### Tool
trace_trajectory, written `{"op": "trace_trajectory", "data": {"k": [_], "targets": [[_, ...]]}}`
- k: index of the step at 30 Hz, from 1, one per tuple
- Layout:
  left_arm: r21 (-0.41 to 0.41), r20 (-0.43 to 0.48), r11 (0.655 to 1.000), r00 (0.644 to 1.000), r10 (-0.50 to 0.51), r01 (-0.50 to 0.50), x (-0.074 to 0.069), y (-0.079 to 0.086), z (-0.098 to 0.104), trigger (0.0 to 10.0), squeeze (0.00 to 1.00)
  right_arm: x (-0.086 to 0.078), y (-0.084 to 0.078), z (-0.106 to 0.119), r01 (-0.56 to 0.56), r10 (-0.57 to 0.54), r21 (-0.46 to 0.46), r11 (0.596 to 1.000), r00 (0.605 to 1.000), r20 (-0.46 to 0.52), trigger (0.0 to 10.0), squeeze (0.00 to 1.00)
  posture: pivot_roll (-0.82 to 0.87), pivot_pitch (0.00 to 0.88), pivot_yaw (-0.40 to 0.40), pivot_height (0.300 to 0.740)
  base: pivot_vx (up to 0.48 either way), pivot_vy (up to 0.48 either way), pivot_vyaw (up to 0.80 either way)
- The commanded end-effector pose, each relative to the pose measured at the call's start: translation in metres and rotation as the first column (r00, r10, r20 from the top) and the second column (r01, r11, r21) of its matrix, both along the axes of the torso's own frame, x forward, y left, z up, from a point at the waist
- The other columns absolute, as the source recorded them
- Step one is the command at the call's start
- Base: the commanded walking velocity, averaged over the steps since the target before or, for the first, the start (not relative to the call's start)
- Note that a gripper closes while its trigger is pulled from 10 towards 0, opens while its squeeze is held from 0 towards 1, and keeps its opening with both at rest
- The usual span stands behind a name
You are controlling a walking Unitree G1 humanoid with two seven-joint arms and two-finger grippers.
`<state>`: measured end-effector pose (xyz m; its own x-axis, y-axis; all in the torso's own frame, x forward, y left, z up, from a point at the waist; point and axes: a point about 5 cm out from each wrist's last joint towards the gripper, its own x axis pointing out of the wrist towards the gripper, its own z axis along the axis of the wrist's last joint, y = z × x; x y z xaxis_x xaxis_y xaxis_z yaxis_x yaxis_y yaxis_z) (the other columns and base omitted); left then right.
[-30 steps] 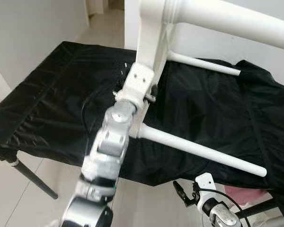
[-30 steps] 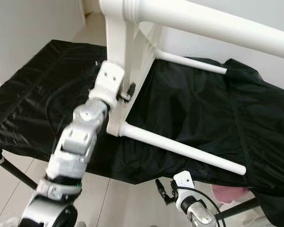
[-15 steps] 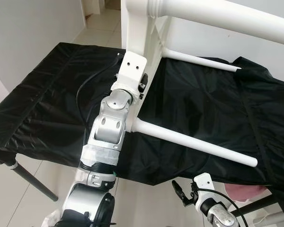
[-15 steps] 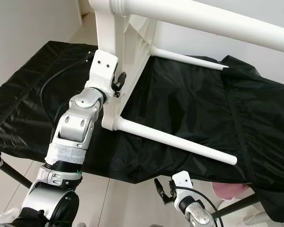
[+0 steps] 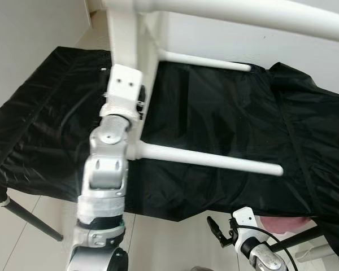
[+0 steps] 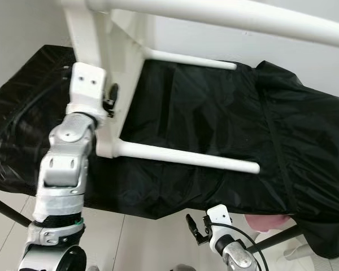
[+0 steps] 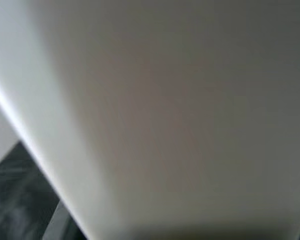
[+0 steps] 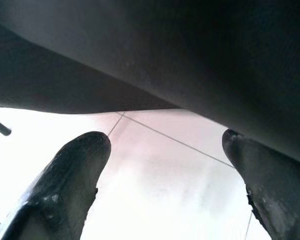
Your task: Building children table
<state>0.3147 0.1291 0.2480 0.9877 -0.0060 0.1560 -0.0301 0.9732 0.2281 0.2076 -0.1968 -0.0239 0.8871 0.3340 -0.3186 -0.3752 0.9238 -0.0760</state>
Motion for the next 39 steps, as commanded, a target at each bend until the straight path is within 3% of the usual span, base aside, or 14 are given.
{"op": "trace_trajectory", "data": {"k": [1,7,9,14,19,24,25,28,29,30,31,35,39], "targets": [[-0.041,0.108,0.941,0.934,0.340,-0.337,-0.012,0.031,0.012,0.0,0.00,0.003,-0.005,0.001,0.002,-0.002,-0.010,1.000,1.000,-0.002,10.0,0.00,0.02,0.000,-0.056,0.740,0.000,0.000,0.00],[-0.020,0.173,0.954,0.939,0.298,-0.300,-0.029,0.041,0.019,0.0,0.00,0.007,-0.007,0.003,-0.013,0.013,-0.021,1.000,1.000,-0.009,10.0,0.00,0.04,0.003,-0.082,0.740,0.000,0.000,0.00],[0.021,0.210,0.973,0.952,0.221,-0.230,-0.035,0.045,0.025,0.0,0.00,0.009,-0.006,0.002,-0.029,0.028,-0.025,0.999,0.999,-0.018,10.0,0.00,0.06,0.004,-0.092,0.740,0.000,0.000,0.00],[0.089,0.205,0.989,0.974,0.096,-0.117,-0.042,0.044,0.026,0.0,0.00,0.010,-0.002,0.001,-0.041,0.041,-0.023,0.999,0.999,-0.024,10.0,0.00,0.06,0.003,-0.092,0.740,0.000,0.000,0.00],[0.127,0.192,0.989,0.980,0.053,-0.078,-0.045,0.045,0.023,0.0,0.00,0.011,-0.002,0.001,-0.037,0.036,-0.022,0.999,0.999,-0.024,10.0,0.00,0.07,0.002,-0.092,0.740,0.000,0.000,0.00],[0.245,0.179,0.970,0.983,-0.033,-0.012,-0.048,0.046,0.018,0.0,0.00,0.011,-0.002,0.000,-0.036,0.035,-0.024,0.999,0.999,-0.034,10.0,0.00,0.07,0.000,-0.091,0.740,0.000,0.000,0.00],[0.264,0.165,0.964,0.985,-0.057,0.012,-0.048,0.046,0.017,10.0,0.00,0.011,-0.002,0.000,-0.036,0.035,-0.024,0.999,0.999,-0.033,10.0,0.00,0.07,0.000,-0.091,0.740,0.000,0.000,0.00],[0.311,0.207,0.950,0.978,-0.036,-0.031,-0.047,0.052,0.018,10.0,0.00,0.012,-0.001,0.000,-0.033,0.032,-0.023,0.999,0.999,-0.032,10.0,0.00,0.07,0.000,-0.091,0.740,0.000,0.000,0.00],[0.323,0.182,0.946,0.982,-0.042,-0.019,-0.046,0.054,0.015,10.0,0.41,0.013,-0.001,0.000,-0.033,0.033,-0.024,0.999,0.999,-0.033,10.0,0.00,0.07,0.000,-0.091,0.740,0.000,0.000,0.00],[0.327,0.162,0.945,0.986,-0.046,-0.010,-0.045,0.055,0.013,10.0,0.41,0.013,-0.001,0.000,-0.034,0.033,-0.024,0.999,0.999,-0.033,10.0,0.00,0.07,0.000,-0.091,0.740,0.000,0.000,0.00],[0.318,0.144,0.948,0.988,-0.046,-0.002,-0.043,0.057,0.011,10.0,1.00,0.013,-0.001,0.000,-0.034,0.033,-0.024,0.999,0.999,-0.034,10.0,0.00,0.07,0.000,-0.092,0.740,0.000,0.000,0.00],[0.286,0.096,0.958,0.994,-0.045,0.016,-0.040,0.059,0.007,10.0,1.00,0.014,0.000,0.000,-0.034,0.033,-0.024,0.999,0.999,-0.035,10.0,0.00,0.07,0.000,-0.089,0.740,0.000,0.000,0.00],[0.289,0.103,0.957,0.994,-0.045,0.013,-0.042,0.058,0.007,10.0,1.00,0.014,0.000,-0.001,-0.034,0.033,-0.024,0.999,0.999,-0.037,10.0,0.00,0.07,0.000,-0.086,0.740,0.000,0.000,0.00]]}}
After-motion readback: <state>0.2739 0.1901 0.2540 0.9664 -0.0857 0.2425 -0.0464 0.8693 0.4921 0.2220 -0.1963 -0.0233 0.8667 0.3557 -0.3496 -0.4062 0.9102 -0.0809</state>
